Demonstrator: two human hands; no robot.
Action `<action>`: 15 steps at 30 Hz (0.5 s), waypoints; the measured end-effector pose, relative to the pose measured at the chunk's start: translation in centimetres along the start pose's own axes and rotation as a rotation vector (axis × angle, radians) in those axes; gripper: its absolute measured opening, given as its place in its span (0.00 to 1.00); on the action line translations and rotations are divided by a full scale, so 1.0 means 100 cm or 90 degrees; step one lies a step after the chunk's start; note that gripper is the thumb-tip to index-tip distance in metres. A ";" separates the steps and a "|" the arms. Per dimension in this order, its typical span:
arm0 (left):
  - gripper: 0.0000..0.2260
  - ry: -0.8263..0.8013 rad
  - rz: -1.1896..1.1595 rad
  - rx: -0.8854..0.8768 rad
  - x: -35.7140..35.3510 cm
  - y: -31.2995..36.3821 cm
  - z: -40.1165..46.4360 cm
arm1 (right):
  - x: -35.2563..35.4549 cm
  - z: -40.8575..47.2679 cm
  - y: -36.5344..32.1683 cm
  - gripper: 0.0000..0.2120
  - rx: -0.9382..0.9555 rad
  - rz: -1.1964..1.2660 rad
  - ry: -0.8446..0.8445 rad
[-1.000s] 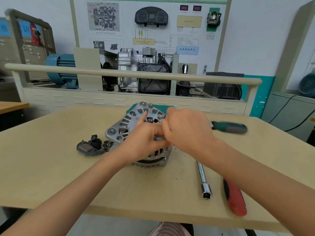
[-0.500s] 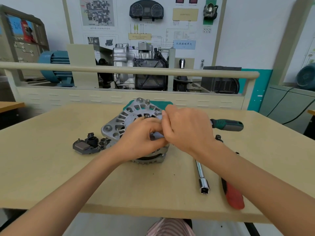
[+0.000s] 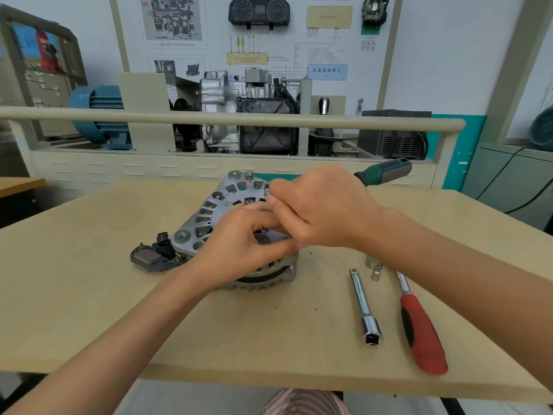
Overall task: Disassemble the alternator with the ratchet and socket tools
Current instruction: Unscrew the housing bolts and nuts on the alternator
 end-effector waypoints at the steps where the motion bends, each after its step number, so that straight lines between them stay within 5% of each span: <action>1: 0.07 0.003 0.002 -0.010 0.000 0.001 0.000 | 0.000 0.000 0.000 0.10 0.006 0.002 -0.007; 9: 0.14 -0.019 0.010 -0.057 -0.001 0.007 0.005 | 0.002 -0.005 -0.001 0.16 0.057 0.082 0.011; 15: 0.06 -0.124 0.062 -0.059 -0.019 0.007 0.015 | 0.003 -0.020 0.013 0.16 0.067 0.146 0.061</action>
Point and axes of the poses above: each hand's wrist, its own z-axis towards the middle knuckle, its own x-axis out of the back of the hand, y = z × x, the point moved 8 cm from there along z, towards the middle knuckle, and after that the axes turned 4 degrees about -x, right-handed, at the moved point
